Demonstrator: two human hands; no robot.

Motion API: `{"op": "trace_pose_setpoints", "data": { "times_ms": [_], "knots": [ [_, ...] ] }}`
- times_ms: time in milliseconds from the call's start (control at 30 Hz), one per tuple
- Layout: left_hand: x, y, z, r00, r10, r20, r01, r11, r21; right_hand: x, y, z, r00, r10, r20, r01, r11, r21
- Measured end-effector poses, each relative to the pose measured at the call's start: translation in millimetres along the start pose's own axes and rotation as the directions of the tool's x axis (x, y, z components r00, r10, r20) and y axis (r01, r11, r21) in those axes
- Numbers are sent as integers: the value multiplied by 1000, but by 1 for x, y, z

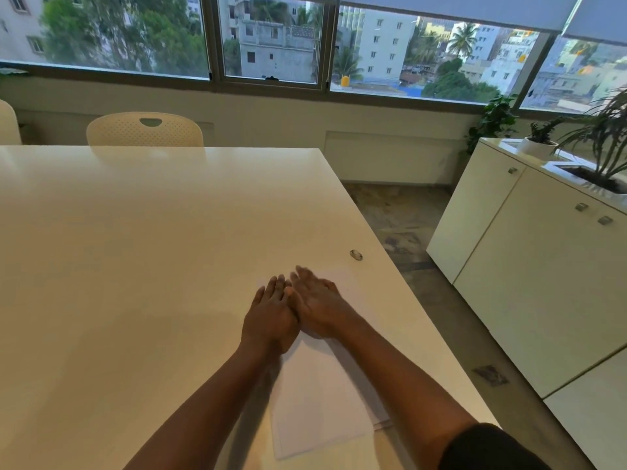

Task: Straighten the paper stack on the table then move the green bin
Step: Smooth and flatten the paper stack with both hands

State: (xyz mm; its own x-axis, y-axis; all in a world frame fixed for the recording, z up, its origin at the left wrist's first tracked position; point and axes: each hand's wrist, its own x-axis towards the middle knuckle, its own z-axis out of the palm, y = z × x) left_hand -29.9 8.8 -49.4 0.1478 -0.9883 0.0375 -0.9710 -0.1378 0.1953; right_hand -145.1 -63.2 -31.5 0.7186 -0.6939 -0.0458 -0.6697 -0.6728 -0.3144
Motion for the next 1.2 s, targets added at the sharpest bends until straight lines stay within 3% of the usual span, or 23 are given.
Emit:
{"op": "trace_pose_setpoints", "data": {
  "times_ms": [233, 500, 567, 700, 800, 933, 1200],
  "knots": [
    [-2, -1, 10, 999, -32, -29, 30, 999, -36, -3, 17, 15, 999, 50, -5, -50, 991, -124],
    [-1, 1, 10, 998, -50, -30, 48, 997, -60, -52, 80, -7, 921, 383, -73, -390, 905, -168],
    [0, 1, 10, 998, -44, -35, 42, 997, -60, -47, 74, -10, 931, 352, -94, -363, 919, -155],
    [-1, -2, 12, 998, -26, -50, 23, 998, -61, -13, 24, 3, 994, 102, -44, -105, 991, -82],
    [-4, -6, 14, 999, 16, -52, -18, 999, -31, 4, 3, 17, 1000, 30, -2, -30, 998, -53],
    [-1, -4, 15, 997, -31, -70, 26, 998, -65, -2, 25, 16, 996, 90, -20, -92, 986, -140],
    [1, -3, 14, 998, -49, -33, 47, 997, -62, -44, 78, -11, 930, 366, -48, -368, 915, -166]
  ]
}}
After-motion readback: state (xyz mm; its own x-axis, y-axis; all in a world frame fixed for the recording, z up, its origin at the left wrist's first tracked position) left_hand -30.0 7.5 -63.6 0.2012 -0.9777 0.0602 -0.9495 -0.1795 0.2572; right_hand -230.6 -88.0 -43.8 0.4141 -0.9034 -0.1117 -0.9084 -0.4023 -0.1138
